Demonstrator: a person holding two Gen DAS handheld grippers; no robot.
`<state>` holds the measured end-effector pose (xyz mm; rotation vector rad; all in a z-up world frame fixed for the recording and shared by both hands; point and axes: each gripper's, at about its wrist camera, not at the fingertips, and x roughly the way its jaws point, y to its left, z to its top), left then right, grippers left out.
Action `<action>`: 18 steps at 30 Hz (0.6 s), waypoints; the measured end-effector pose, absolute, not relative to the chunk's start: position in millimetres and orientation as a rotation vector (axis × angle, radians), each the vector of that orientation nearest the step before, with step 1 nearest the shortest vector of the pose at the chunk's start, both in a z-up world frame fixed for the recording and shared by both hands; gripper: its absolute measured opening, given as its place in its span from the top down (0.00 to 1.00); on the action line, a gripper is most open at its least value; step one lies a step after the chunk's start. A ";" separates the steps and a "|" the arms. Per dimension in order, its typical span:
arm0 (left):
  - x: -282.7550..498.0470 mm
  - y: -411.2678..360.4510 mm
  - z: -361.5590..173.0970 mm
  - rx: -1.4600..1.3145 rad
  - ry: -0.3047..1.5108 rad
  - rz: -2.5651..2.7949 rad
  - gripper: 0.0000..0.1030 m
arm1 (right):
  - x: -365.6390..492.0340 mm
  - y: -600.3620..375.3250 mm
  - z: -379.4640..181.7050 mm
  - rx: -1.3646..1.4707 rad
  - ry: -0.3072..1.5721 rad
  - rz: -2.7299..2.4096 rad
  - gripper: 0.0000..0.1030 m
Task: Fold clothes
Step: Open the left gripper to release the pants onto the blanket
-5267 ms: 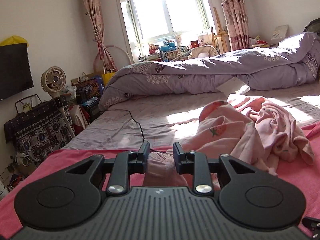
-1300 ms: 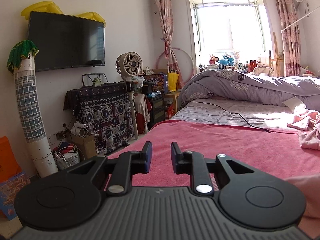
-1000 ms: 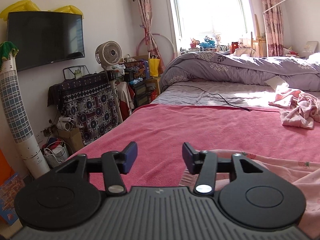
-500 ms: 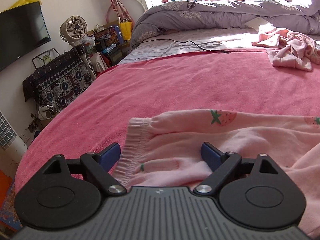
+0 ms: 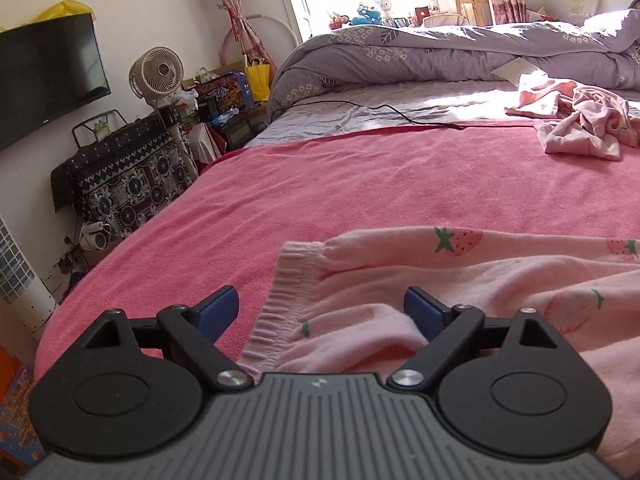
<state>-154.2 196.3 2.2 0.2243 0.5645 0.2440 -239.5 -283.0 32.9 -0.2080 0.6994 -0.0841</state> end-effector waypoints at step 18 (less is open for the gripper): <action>-118.8 247.6 -7.2 -0.093 0.716 0.179 0.00 | -159.4 -212.8 -9.6 -0.538 0.590 -0.196 0.20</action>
